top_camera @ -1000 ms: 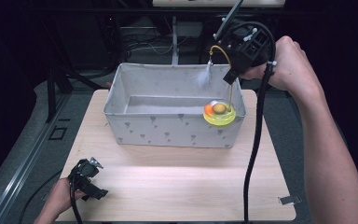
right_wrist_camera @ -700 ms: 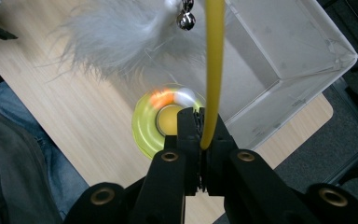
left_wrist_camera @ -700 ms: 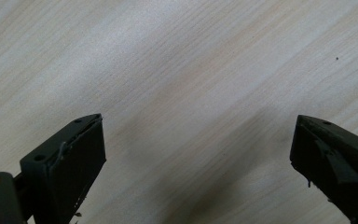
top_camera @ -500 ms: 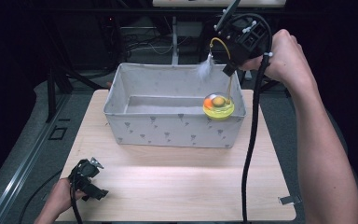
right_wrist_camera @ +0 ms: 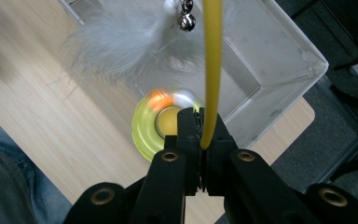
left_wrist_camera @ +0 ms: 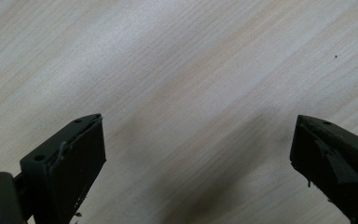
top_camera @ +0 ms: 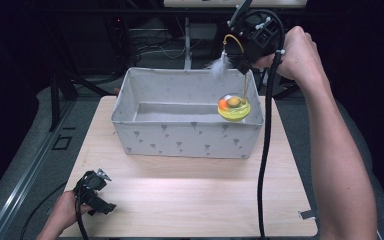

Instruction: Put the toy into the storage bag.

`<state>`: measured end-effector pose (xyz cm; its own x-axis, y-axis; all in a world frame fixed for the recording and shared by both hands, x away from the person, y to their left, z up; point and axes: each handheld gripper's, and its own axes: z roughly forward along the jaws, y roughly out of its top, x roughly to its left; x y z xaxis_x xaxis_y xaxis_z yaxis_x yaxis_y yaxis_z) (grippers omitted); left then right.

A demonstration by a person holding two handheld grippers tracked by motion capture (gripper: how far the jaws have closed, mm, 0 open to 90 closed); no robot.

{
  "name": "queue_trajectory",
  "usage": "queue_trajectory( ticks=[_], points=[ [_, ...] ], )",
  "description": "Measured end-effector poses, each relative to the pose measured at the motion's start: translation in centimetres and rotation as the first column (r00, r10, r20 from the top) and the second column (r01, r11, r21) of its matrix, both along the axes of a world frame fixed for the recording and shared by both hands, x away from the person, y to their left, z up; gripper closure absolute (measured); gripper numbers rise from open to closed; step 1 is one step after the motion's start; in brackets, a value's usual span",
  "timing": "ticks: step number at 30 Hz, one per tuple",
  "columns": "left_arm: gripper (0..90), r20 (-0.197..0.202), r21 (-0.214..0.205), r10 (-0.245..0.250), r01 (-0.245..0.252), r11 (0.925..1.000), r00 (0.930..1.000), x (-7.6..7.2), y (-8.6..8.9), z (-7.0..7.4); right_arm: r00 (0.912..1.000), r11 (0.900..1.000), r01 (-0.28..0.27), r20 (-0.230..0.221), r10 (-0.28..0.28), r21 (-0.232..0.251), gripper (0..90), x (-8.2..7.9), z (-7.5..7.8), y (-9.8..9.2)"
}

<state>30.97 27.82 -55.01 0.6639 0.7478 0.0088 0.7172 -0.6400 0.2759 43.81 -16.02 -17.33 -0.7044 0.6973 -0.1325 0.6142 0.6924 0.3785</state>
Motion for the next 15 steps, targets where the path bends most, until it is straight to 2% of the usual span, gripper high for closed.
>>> queue_trajectory(
  ticks=[7,10,15],
  points=[
    [3.6,-0.001,0.0,0.001,-0.001,1.0,1.0,0.0,0.0,0.0,0.9999,1.0,0.009,0.004,-0.009,-0.002,87.8,0.8,-0.3,-0.1],
    [3.6,0.001,-0.004,-0.005,0.005,1.0,1.0,-0.1,-0.2,0.1,0.9996,0.9995,0.029,0.006,-0.029,0.016,87.8,1.5,-0.7,-0.3],
    [3.6,0.007,-0.003,-0.002,0.002,1.0,1.0,-0.1,0.0,0.1,0.9993,0.9992,0.039,0.001,-0.039,0.009,87.8,2.2,-1.2,-0.5]
  ],
)
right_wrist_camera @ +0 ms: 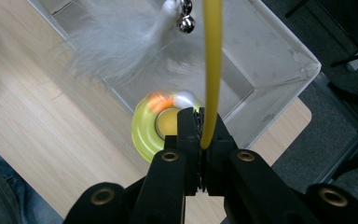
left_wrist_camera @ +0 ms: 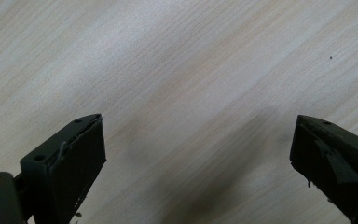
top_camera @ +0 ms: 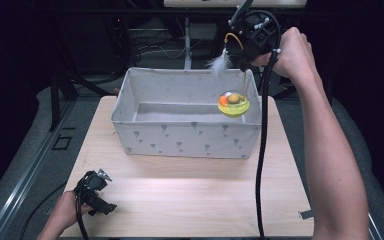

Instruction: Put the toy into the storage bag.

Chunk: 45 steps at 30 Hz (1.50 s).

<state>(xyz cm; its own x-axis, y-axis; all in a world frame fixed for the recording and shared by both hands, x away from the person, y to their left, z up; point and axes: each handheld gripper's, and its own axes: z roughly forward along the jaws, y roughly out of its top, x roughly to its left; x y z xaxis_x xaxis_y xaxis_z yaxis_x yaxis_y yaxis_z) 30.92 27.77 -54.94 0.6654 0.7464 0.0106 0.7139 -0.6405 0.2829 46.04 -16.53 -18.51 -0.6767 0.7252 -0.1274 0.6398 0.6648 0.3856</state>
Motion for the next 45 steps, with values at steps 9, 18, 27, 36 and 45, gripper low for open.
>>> queue_trajectory(
  ticks=[9,18,27,36,45],
  points=[
    [3.6,-0.004,0.001,-0.001,0.001,1.0,1.0,0.0,-0.1,0.0,0.9994,0.9991,0.034,0.0,-0.034,0.025,87.8,1.7,-2.1,-0.4],
    [3.6,-0.006,0.005,-0.008,0.008,1.0,1.0,0.0,-0.1,0.0,0.9987,0.9983,0.048,-0.017,-0.048,0.034,87.8,2.8,-4.7,-0.7],
    [3.6,-0.005,0.002,-0.003,0.003,1.0,1.0,0.0,-0.1,0.0,0.998,0.9976,0.054,-0.037,-0.052,0.045,87.8,3.6,-6.6,-1.0],
    [3.6,-0.006,0.001,-0.004,0.004,1.0,1.0,0.0,-0.1,0.0,0.9972,0.9973,0.053,-0.056,-0.05,0.051,87.8,4.1,-8.7,-1.1],
    [3.6,-0.009,0.004,-0.006,0.006,1.0,0.9999,0.0,0.0,0.0,0.9954,0.9965,0.063,-0.076,-0.058,0.056,87.8,4.4,-10.7,-1.9]
  ],
)
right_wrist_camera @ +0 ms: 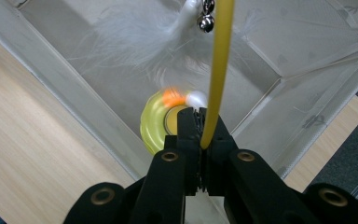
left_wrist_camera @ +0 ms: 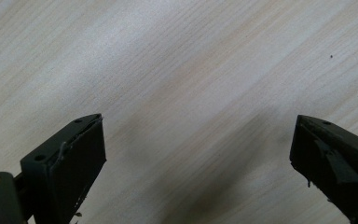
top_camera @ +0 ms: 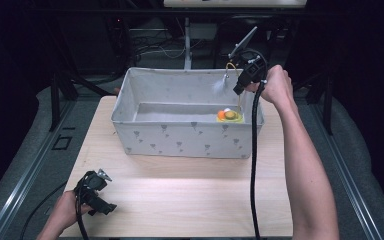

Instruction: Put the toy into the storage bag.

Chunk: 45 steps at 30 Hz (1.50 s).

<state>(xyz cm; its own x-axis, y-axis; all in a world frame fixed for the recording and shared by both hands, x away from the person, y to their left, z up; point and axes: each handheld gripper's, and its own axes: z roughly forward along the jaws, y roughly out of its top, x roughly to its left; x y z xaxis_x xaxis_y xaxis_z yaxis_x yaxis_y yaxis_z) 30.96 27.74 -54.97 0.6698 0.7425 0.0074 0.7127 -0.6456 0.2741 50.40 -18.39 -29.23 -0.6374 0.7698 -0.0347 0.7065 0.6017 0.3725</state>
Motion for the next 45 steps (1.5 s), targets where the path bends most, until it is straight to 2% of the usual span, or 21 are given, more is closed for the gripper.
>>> queue_trajectory(
  ticks=[17,18,19,22,28,33,36,45],
  points=[
    [3.8,0.001,0.008,-0.009,0.009,0.9999,1.0,0.0,0.0,0.1,0.9996,0.9999,0.009,-0.026,-0.009,-0.012,87.7,-0.6,-3.0,-1.8],
    [3.9,0.0,0.009,-0.006,0.006,0.9999,1.0,0.0,0.0,0.0,0.9995,0.9999,0.016,-0.028,-0.016,0.001,87.7,-0.7,-3.3,-1.9],
    [3.9,-0.002,0.013,-0.008,0.008,0.9999,1.0,0.0,0.0,0.0,0.9995,0.9998,0.01,-0.028,-0.011,-0.016,87.7,-0.7,-3.4,-2.1],
    [3.9,0.0,0.01,-0.006,0.006,0.9999,1.0,0.0,0.0,0.0,0.9994,0.9997,0.015,-0.03,-0.016,-0.019,87.7,-0.8,-3.8,-2.3],
    [3.9,-0.003,0.018,-0.011,0.011,0.9998,0.9999,0.0,-0.1,0.0,0.9986,0.9995,0.03,-0.044,-0.03,-0.008,87.7,-0.8,-5.0,-2.8],
    [3.9,-0.004,0.014,-0.01,0.01,0.9999,0.9999,0.0,-0.1,0.0,0.9978,0.999,0.039,-0.053,-0.04,-0.022,87.7,-0.9,-5.7,-3.1],
    [3.9,-0.017,0.021,-0.02,0.021,0.9996,0.9996,-0.1,-0.2,-0.2,0.9977,0.9979,0.045,-0.048,-0.048,-0.047,87.7,-0.9,-6.1,-3.3],
    [3.9,-0.018,0.02,-0.019,0.02,0.9996,0.9997,-0.1,-0.2,-0.2,0.996,0.9974,0.05,-0.072,-0.054,-0.051,87.7,-0.9,-7.5,-3.6]
  ],
)
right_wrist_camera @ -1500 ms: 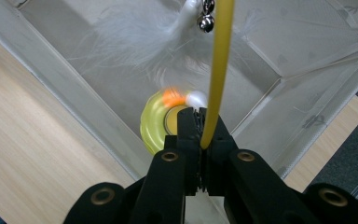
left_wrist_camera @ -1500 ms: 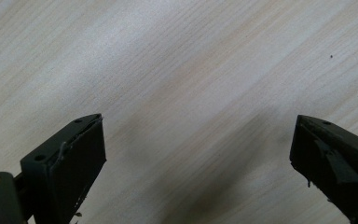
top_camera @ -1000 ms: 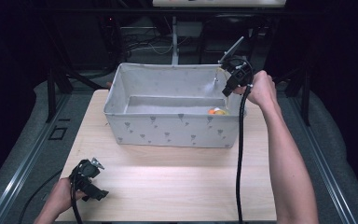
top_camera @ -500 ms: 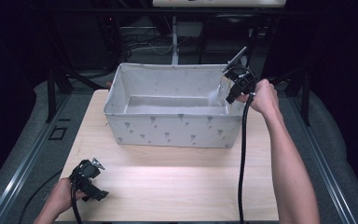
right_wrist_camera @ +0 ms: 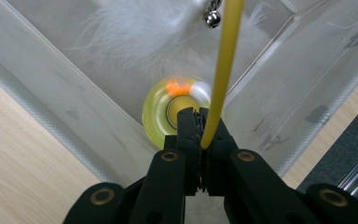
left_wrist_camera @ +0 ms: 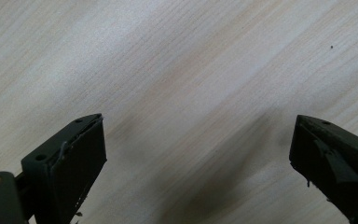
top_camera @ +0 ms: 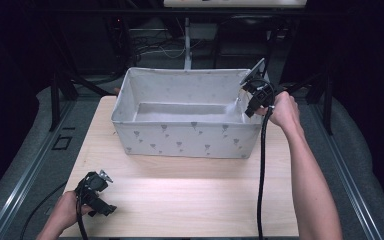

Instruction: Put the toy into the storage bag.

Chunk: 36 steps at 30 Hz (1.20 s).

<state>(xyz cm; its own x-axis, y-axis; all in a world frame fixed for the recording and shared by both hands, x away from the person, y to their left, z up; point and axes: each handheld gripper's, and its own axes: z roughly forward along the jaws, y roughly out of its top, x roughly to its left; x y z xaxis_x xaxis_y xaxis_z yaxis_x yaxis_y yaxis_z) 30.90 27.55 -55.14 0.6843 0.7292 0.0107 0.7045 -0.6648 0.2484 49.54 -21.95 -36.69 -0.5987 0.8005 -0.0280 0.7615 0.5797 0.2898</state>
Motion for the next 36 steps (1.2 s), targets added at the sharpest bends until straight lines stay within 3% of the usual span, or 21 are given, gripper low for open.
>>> queue_trajectory(
  ticks=[10,16,25,27,29,31,33,34,36],
  points=[
    [3.9,0.003,-0.006,0.003,-0.003,1.0,1.0,0.0,0.0,0.0,0.9991,0.9999,0.012,-0.04,-0.012,0.005,87.2,0.4,-1.5,0.0],
    [3.9,0.0,-0.003,-0.004,0.004,1.0,1.0,0.0,0.0,0.0,0.9987,0.9998,0.017,-0.047,-0.017,0.013,86.4,0.5,-1.4,-0.3],
    [3.9,0.003,-0.002,-0.003,0.003,1.0,1.0,0.0,0.0,0.0,0.9999,0.998,0.015,-0.009,-0.014,0.062,81.3,-0.2,-0.4,-0.9],
    [3.9,0.004,-0.002,-0.002,0.002,1.0,1.0,0.0,-0.2,0.0,0.9995,0.9955,0.021,0.023,-0.024,0.092,71.1,-0.6,0.5,-1.2],
    [3.9,0.005,0.0,-0.004,0.004,1.0,1.0,0.0,-0.2,0.0,0.9992,0.9954,0.018,0.035,-0.021,0.095,69.3,-0.8,0.9,-1.3],
    [3.9,0.001,0.0,-0.003,0.003,1.0,1.0,0.1,-0.1,-0.1,0.9979,0.991,0.017,0.06,-0.025,0.133,60.2,-1.4,1.7,-1.7],
    [3.9,0.001,-0.002,-0.002,0.002,1.0,1.0,0.1,-0.1,0.0,0.9974,0.9894,0.009,0.069,-0.02,0.145,57.4,-1.6,1.9,-1.7],
    [3.9,0.004,-0.003,-0.004,0.004,1.0,1.0,0.0,-0.2,0.0,0.9961,0.9889,0.006,0.086,-0.019,0.148,48.8,-2.1,2.4,-1.8],
    [3.9,0.003,-0.003,-0.005,0.005,1.0,1.0,0.0,-0.2,0.0,0.9929,0.9863,0.003,0.117,-0.022,0.165,43.1,-2.6,2.9,-1.9]
  ],
)
